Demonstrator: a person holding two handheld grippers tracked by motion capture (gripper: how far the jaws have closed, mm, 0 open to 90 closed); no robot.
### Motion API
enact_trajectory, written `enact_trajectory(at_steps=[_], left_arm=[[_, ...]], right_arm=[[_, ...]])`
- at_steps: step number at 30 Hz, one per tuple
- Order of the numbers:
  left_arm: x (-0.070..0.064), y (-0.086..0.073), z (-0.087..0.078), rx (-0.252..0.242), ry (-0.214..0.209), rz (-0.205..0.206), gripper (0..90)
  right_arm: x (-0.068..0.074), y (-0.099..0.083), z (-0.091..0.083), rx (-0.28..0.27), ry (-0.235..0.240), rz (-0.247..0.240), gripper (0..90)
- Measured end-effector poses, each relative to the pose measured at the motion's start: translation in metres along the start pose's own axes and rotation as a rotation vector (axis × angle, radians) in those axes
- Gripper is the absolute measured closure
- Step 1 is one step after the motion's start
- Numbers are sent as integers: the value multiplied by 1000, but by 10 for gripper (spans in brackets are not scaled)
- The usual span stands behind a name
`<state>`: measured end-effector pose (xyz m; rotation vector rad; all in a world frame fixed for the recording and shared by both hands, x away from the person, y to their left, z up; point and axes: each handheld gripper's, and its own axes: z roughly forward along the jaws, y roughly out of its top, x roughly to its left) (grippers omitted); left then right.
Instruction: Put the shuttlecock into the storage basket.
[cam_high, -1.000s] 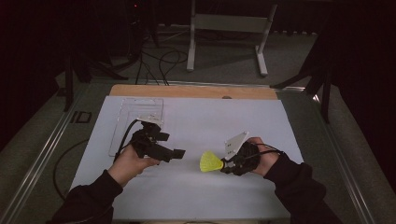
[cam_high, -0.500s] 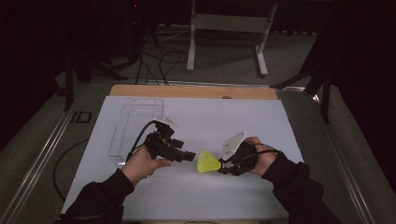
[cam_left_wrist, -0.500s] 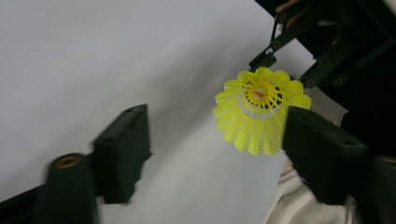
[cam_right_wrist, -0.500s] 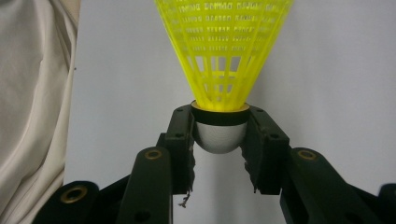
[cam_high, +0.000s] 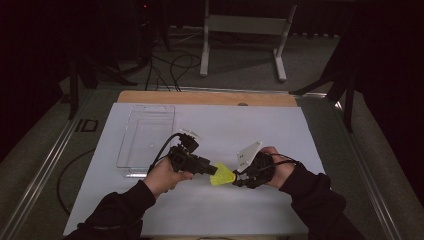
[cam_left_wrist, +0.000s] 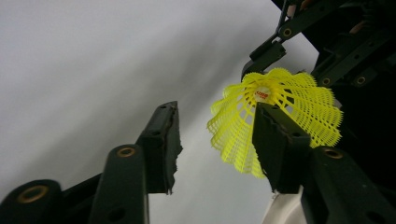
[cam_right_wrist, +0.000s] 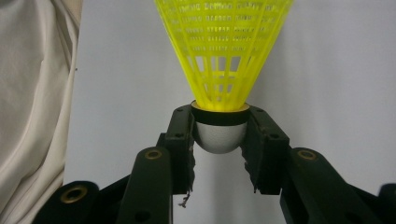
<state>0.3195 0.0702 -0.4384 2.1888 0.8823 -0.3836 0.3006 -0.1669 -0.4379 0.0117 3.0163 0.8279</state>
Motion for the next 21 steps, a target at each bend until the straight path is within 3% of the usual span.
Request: enact_trajectory(at_steps=[1, 6, 7, 17, 21], left_arm=[[1, 0, 2, -2, -16, -14, 550], [2, 2, 9, 31, -33, -8, 661], [2, 2, 10, 35, -52, -14, 672], [4, 4, 13, 62, -67, -8, 868], [3, 5, 13, 69, -63, -4, 891]], right_arm=[[0, 0, 0, -2, 4, 0, 652], [0, 1, 1, 0, 9, 0, 652], [0, 2, 1, -5, 9, -2, 652], [0, 2, 2, -1, 12, -4, 652], [0, 2, 2, 0, 8, 1, 651]])
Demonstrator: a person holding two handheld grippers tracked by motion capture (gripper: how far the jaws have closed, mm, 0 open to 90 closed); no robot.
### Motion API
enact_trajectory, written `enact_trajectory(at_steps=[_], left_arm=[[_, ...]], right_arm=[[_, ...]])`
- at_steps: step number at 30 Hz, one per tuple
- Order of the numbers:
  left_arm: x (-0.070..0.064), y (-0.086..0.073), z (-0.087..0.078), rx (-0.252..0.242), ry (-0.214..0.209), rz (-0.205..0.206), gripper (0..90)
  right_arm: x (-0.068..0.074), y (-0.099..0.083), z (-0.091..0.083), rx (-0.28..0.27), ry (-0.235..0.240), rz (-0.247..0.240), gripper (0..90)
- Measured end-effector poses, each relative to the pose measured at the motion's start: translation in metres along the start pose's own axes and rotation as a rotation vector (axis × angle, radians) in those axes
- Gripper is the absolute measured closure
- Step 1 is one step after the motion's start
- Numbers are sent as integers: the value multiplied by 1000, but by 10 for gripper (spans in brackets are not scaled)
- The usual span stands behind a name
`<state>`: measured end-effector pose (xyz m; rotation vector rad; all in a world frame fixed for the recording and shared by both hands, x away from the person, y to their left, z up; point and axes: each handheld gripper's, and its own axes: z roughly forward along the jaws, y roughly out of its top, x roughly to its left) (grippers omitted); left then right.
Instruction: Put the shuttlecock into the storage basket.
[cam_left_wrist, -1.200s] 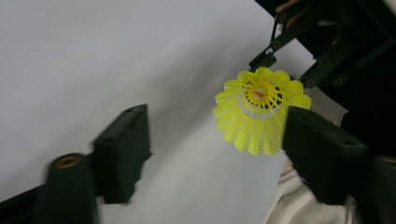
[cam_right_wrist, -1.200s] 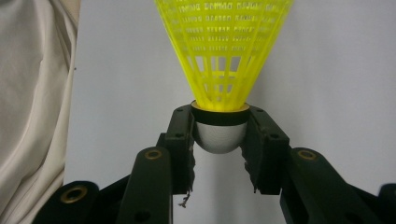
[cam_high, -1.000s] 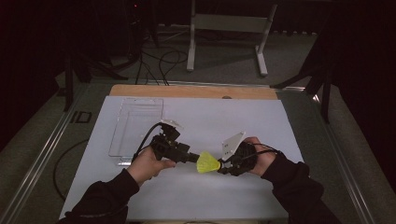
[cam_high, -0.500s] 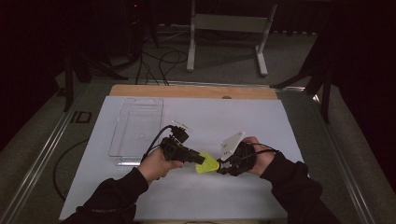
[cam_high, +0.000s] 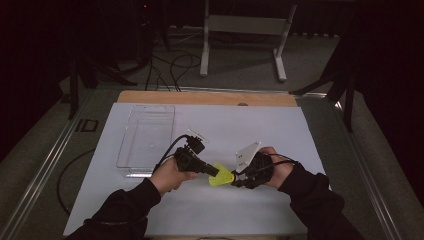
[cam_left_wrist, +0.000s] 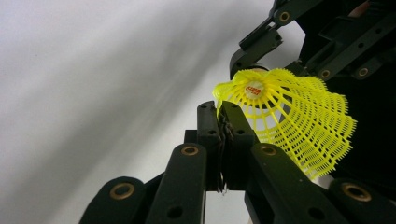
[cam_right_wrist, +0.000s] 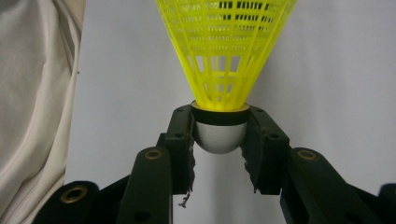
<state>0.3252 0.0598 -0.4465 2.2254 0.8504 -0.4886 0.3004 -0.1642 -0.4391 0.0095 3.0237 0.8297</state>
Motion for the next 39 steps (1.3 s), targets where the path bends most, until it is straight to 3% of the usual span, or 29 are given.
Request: enact_trajectory(at_steps=[7, 14, 16, 21, 29, 36, 39], left_arm=[[-3, 4, -4, 18, 1, 5, 900], [-3, 6, -12, 21, -20, 11, 900], [-4, 7, -14, 22, -31, 18, 900], [-8, 11, -20, 23, -11, 32, 900], [-7, 10, -29, 43, 20, 27, 900], [-9, 10, -44, 80, 96, 36, 900], [-8, 11, -53, 86, 123, 33, 900]], right_arm=[[1, 0, 1, -14, -4, 2, 650], [3, 1, 1, -38, -46, 12, 634], [4, 2, 1, -47, -73, 19, 591], [8, 4, 3, -67, -100, 20, 377], [7, 2, 3, -73, -132, 85, 114], [9, -7, -2, -118, -140, 126, 84], [10, -13, -5, -147, -177, 144, 84]])
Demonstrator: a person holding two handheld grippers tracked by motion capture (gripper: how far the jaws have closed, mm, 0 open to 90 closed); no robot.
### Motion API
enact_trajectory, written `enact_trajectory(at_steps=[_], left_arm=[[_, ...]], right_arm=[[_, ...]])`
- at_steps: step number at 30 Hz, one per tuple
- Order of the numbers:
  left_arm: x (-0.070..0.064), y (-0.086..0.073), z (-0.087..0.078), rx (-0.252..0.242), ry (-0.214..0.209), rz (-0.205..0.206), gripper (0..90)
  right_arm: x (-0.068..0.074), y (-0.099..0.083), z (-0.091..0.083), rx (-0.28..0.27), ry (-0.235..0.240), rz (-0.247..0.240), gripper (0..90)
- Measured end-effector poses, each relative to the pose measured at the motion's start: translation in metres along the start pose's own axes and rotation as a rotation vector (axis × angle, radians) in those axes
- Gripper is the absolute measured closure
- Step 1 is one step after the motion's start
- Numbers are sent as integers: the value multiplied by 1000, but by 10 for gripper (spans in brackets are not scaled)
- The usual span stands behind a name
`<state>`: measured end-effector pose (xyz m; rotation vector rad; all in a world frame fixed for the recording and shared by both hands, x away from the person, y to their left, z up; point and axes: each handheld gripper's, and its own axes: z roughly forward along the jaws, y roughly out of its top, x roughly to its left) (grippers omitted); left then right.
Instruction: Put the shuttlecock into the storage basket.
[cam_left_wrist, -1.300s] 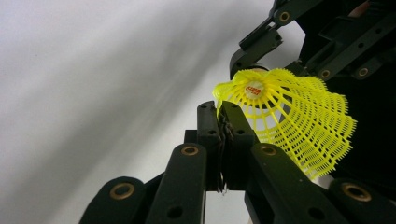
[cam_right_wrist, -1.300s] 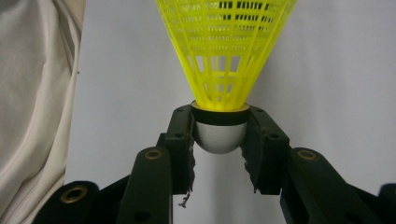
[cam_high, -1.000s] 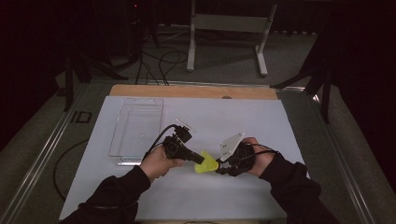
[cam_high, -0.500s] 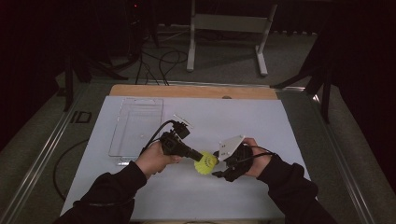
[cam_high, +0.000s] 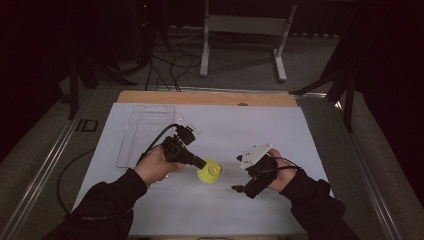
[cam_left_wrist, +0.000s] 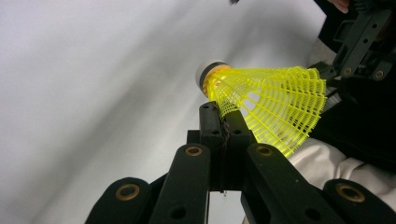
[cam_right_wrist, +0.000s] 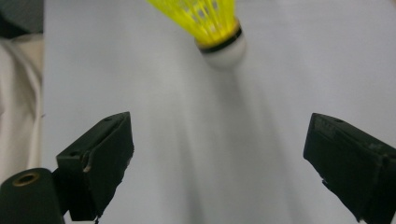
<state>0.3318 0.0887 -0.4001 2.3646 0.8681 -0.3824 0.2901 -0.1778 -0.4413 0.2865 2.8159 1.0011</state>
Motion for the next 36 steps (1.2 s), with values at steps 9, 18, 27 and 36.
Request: enact_trajectory(at_steps=[9, 18, 27, 36], left_arm=[[11, -7, -25, 33, 63, -28, 900], [32, -16, -47, 67, 100, -88, 900], [52, -24, -83, 72, 165, -145, 900], [71, -25, -109, 96, 233, -204, 900]], right_arm=[[5, -29, -9, -147, -83, 33, 85], [11, -57, -15, -292, -86, 127, 85], [19, -78, -17, -326, -111, 137, 85], [20, -82, -18, -315, -130, 131, 85]])
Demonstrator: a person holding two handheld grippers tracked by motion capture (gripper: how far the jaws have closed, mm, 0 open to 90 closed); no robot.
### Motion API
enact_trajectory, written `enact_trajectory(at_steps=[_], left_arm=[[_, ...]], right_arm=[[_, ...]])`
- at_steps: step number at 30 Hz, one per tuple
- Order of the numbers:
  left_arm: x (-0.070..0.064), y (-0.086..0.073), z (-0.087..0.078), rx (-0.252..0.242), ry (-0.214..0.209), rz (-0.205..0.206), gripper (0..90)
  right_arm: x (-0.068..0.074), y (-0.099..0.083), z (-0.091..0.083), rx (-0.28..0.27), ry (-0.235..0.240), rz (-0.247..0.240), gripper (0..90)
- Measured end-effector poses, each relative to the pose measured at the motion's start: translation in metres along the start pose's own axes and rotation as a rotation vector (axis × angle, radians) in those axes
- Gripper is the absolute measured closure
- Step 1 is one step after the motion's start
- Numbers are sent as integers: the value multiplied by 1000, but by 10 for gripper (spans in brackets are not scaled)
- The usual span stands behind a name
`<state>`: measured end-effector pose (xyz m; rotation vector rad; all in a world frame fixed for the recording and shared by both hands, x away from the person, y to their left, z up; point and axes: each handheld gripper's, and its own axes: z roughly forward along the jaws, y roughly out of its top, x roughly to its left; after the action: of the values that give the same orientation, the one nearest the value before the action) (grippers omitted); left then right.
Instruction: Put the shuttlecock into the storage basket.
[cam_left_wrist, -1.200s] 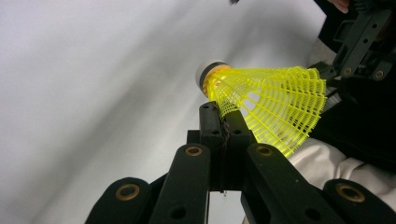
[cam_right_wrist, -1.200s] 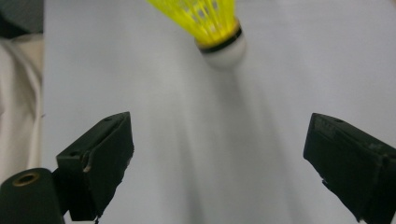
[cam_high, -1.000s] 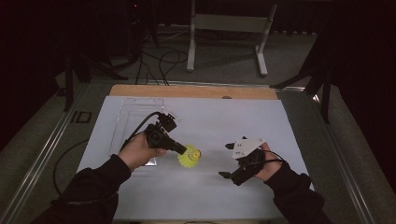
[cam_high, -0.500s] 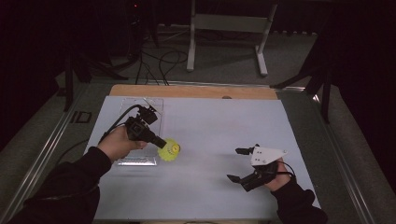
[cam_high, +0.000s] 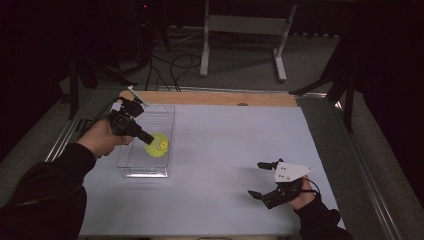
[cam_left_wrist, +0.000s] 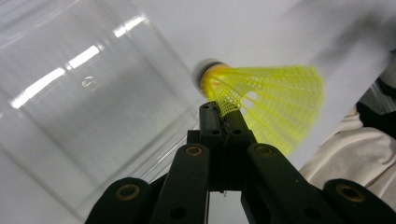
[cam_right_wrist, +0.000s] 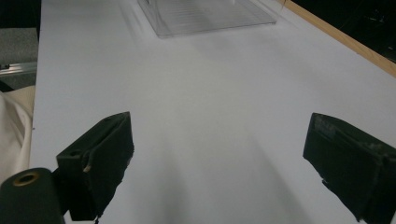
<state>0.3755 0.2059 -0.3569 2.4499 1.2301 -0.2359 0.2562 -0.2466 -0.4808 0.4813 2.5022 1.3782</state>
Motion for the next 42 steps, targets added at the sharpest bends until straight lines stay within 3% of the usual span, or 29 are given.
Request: enact_trajectory(at_steps=[5, 20, 34, 42], left_arm=[[10, 2, 5, 21, 2, -26, 900], [24, 13, 38, 82, 13, -37, 900], [39, 15, 64, 103, 0, -83, 900], [42, 19, 75, 117, 15, -96, 900]], right_arm=[[0, 0, -1, 1, -3, -2, 85], [1, -3, 4, 18, 21, 8, 85], [1, -4, 5, 32, 31, 13, 85], [1, -5, 5, 34, 36, 14, 85]])
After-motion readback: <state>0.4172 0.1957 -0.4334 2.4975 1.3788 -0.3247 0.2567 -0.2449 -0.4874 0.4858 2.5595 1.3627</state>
